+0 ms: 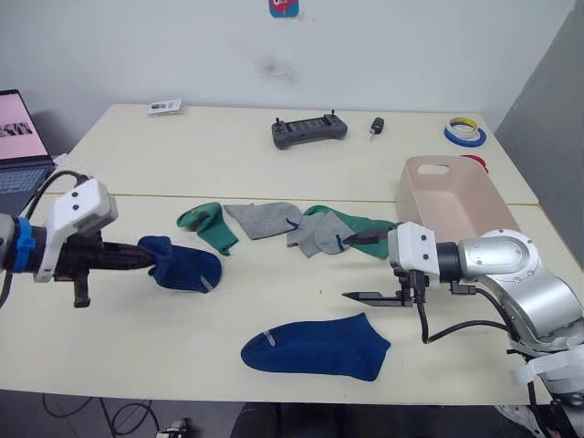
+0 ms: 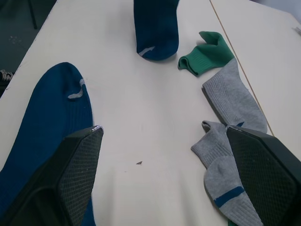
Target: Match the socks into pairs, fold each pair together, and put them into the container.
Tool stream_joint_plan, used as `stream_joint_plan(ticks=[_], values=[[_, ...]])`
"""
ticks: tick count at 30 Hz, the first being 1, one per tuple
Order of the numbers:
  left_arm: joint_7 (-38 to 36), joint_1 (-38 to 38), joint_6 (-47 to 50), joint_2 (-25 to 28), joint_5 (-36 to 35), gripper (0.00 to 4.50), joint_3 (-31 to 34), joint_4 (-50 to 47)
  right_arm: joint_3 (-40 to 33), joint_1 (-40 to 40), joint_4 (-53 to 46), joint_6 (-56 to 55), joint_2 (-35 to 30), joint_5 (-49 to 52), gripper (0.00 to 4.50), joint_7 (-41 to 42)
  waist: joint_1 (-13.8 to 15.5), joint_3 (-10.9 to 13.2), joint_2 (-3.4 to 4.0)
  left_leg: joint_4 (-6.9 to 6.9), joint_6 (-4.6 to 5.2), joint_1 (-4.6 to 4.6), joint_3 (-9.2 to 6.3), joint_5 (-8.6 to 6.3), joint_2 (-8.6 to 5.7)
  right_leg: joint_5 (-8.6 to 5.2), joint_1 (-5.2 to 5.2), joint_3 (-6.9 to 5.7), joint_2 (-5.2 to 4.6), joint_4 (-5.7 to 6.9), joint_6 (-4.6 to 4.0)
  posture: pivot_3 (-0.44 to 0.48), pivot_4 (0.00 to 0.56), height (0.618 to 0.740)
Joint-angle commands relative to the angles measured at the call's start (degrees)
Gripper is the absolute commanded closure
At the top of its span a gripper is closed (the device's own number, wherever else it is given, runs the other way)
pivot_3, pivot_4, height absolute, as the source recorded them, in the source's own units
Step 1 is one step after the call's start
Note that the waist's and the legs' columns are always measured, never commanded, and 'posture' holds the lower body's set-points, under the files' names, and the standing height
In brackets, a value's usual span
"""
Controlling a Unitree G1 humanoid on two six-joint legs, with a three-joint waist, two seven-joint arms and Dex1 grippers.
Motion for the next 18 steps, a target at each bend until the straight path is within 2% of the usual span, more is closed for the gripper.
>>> stream_joint_plan(ticks=[1, 4, 6, 8, 13, 18], values=[[-2.12, 1.54, 5.47, -0.93, -5.08, 4.50, 0.17, -4.86, -1.00, 0.74, -2.32, -0.67, -0.87, 0.48, 0.03, -0.32, 0.00, 0.00, 0.00, 0.00, 0.00, 0.00, -0.01, 0.00, 0.00, 0.00, 0.00, 0.01, 0.00, 0.00, 0.00, 0.000, 0.150, 0.740], [0.99, -1.96, 14.44, -3.71, -12.00, 4.50, -0.66, -6.53, -1.31, 1.36, -2.81, -0.35, -1.18, 0.61, 0.03, -0.67, 0.05, 0.00, 0.00, 0.02, 0.00, 0.00, -0.04, 0.00, 0.00, 0.00, 0.02, 0.01, 0.00, 0.01, 0.00, 0.000, 0.150, 0.740], [6.89, -7.83, 23.68, -8.48, -18.71, 4.50, -0.79, -5.62, -1.45, 1.80, -3.03, -0.08, -1.51, 0.71, 0.03, -0.86, 0.16, 0.00, -0.01, 0.04, 0.00, 0.00, -0.10, 0.00, 0.00, 0.00, 0.03, 0.01, 0.00, 0.05, 0.00, 0.000, 0.150, 0.740], [12.49, -12.50, 30.11, -13.21, -22.48, 4.50, -0.91, -4.76, -1.54, 2.26, -3.19, 0.13, -1.97, 0.75, 0.03, -0.89, 0.15, 0.00, -0.02, 0.08, 0.00, 0.00, -0.18, 0.00, -0.02, 0.00, 0.09, -0.04, 0.02, 0.05, 0.02, 0.000, 0.150, 0.740], [33.34, -25.53, 40.16, -30.58, -26.02, 4.50, 0.67, -2.64, -1.90, 3.39, -3.39, 0.73, -4.55, 0.46, 0.03, 0.01, 0.15, 0.00, -0.08, 0.14, 0.00, -0.04, -0.24, 0.00, -0.06, 0.00, 0.12, -0.05, 0.01, 0.05, 0.02, 0.000, 0.150, 0.740], [47.83, -27.97, 44.57, -46.19, -28.70, 4.50, -0.69, -8.14, -2.15, 3.91, -1.87, 0.02, -7.51, -1.18, 0.03, 0.12, 0.06, -0.02, -0.10, 0.17, -0.02, -0.06, -0.20, 0.02, -0.06, 0.02, 0.12, 0.02, -0.08, 0.02, 0.02, 0.000, 0.150, 0.740]])
